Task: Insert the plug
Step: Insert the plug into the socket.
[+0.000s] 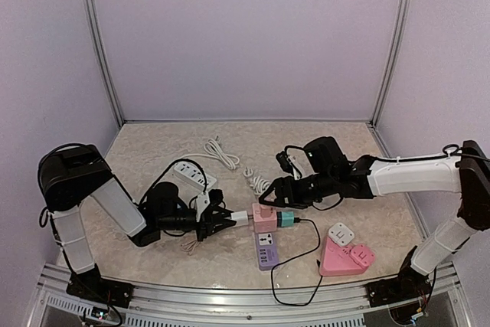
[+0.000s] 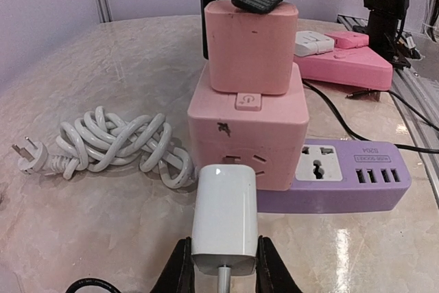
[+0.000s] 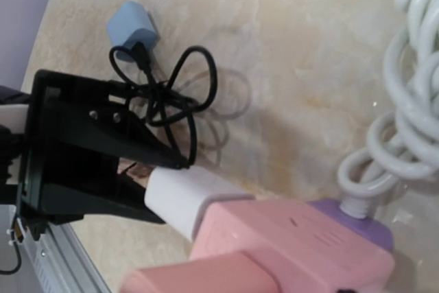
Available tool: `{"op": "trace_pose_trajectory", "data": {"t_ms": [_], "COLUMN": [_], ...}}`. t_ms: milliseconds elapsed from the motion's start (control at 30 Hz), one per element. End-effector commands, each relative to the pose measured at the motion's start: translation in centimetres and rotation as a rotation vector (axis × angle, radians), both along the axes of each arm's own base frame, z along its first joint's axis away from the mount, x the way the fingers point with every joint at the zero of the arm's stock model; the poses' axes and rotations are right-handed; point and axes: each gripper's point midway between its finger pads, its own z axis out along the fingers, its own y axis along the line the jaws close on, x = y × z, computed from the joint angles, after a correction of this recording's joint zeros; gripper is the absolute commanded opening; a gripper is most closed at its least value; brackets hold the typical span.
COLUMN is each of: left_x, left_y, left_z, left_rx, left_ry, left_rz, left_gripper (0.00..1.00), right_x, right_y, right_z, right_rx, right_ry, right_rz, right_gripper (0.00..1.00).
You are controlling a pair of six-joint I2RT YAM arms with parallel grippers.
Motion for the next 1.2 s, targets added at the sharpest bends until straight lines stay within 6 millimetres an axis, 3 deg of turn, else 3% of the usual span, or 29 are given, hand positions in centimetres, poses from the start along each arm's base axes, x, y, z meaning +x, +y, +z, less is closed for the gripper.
{"op": "trace_pose_trajectory", "data": {"t_ms": [0,167,267,667,900,1167], "left_x": [-0.1,-1.7,-1.3,-0.7,-0.9,2.8], "left_y": [-0.9,-1.1,-1.3,-2.7,-4.0,-3.9], "left_z": [0.7,1.1,1.2,1.2,1.0,2.0], "left_rx": [-0.021,-0.03,-0.027,-0.032,-0.041,-0.039], "left_ry": [-0.047,-0.101,-0.122,-0.092,-0.093,-0.113], "left_rz": [-0.03,-0.13,-0.124,-0.106,-0.124,0.208], "left_gripper": [0.0,0.0,0.0,0.0,0.0,0.0], "right_x": [-1.1,-1.1,-0.7,-2.0,-3.1,-2.3], "right_y": [-0.6,-1.3,-1.9,0.7,0.5,-2.2], "right_z": [-1.8,-1.2,-1.9,-2.1,-4.0,-5.8], "right_rx": [-0.021,-0.048,-0.114,0.04,0.048,-0.083], "right_ry": [0.059,0.048,0.047,0.093,0.149,0.154], "right_rz": [0.02,0.003,-0.027,0.046,0.059,-0.114], "right_gripper": [0.73,0.76,0.76,0.77,0.74,0.7]}}
